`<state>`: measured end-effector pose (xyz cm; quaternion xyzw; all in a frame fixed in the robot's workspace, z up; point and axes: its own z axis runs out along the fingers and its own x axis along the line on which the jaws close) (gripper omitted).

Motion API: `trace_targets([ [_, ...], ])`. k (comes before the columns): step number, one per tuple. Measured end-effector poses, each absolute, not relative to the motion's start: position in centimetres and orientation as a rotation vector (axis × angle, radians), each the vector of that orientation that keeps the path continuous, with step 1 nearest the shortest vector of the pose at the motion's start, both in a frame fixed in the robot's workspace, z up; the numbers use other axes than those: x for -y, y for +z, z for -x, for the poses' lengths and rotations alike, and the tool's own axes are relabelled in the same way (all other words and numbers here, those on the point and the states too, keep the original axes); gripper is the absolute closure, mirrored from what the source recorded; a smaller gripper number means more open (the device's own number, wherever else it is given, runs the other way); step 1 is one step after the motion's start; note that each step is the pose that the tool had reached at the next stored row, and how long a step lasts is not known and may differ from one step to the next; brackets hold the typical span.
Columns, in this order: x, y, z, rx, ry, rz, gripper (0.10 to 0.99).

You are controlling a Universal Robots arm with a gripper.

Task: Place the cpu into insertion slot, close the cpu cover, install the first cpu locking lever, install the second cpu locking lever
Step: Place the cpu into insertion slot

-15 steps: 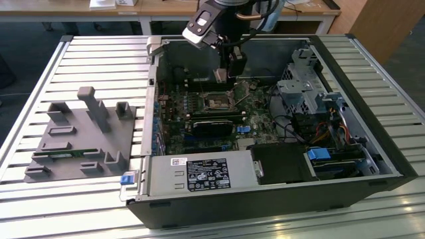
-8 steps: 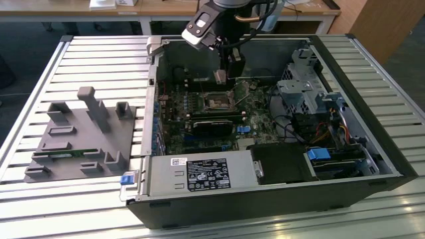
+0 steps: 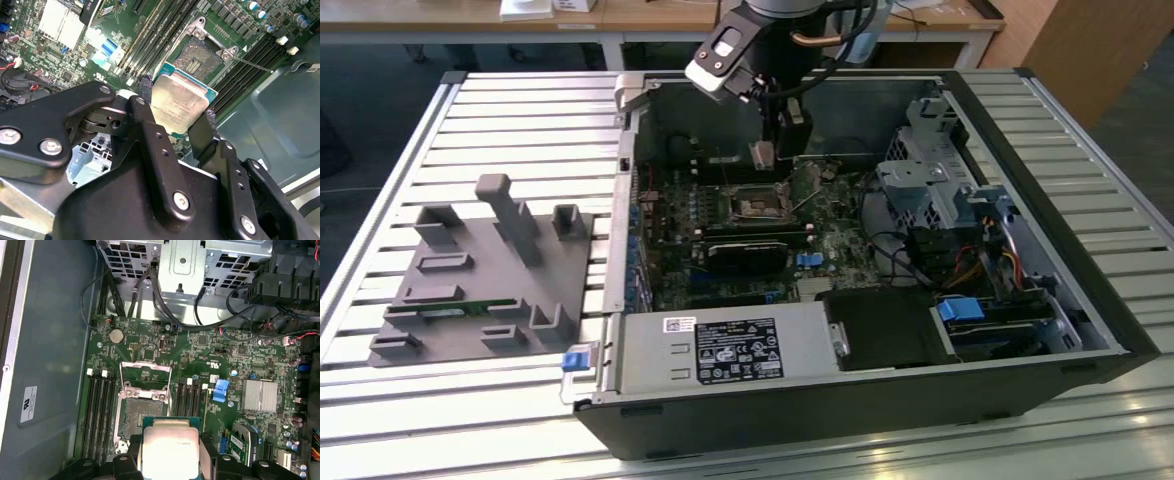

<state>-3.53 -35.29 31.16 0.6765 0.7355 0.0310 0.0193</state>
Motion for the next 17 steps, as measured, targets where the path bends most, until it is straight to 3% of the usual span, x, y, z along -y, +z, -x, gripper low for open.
trace_targets([
  [17, 35.29, 30.71, 3.53, -2.283, 0.096, -2.100, 0.545],
])
